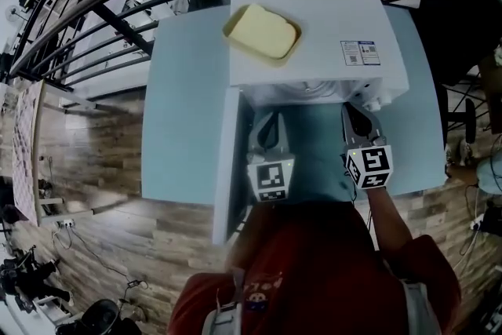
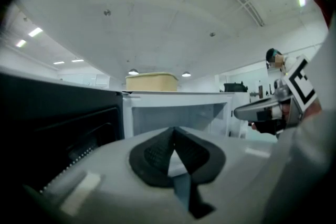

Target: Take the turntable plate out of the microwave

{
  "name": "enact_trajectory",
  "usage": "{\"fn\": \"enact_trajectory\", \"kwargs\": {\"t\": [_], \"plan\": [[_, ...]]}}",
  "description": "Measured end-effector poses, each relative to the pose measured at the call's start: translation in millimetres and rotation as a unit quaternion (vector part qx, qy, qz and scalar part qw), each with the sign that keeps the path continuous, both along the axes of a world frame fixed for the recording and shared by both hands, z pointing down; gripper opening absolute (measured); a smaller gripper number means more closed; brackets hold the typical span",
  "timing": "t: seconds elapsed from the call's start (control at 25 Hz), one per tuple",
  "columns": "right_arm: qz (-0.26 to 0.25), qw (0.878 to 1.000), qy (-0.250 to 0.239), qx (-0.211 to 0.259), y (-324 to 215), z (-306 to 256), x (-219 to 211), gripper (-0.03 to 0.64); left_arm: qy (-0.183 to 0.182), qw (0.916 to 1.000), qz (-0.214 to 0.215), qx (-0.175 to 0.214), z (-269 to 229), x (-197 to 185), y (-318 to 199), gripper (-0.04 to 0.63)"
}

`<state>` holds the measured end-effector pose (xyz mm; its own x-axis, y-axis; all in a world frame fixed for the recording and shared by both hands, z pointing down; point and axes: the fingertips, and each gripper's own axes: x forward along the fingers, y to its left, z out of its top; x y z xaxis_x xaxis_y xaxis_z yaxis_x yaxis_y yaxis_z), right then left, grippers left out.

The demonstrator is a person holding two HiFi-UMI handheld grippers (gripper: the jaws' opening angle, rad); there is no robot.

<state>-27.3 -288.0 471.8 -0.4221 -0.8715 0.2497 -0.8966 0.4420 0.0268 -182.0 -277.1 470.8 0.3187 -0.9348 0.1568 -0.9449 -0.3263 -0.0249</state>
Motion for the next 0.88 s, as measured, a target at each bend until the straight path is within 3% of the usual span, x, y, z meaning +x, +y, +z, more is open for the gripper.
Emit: {"fn": "enact_trajectory", "kwargs": {"t": [0.32,0.56,0.68,0.88], "plan": [[-0.049,0.996,0.079,0.000,-22,33,-28,0.002,-0.009,1.0000,-0.001,-0.005,19,-2,-18,-0.002],[-0.096,0.983,0.158,-0.006,-33,66,-47,0.021,-0.010,0.9999,0.000,-0.012,36,-6,-25,-0.002],[-0.127,0.966,0.224,0.000,-40,84,-55,0.055,-0.007,0.9999,-0.003,-0.014,40,-7,-28,-0.002],[-0.185,0.926,0.328,0.016,-47,108,-70,0.071,-0.007,0.9997,-0.004,-0.022,47,-9,-29,-0.002]]}}
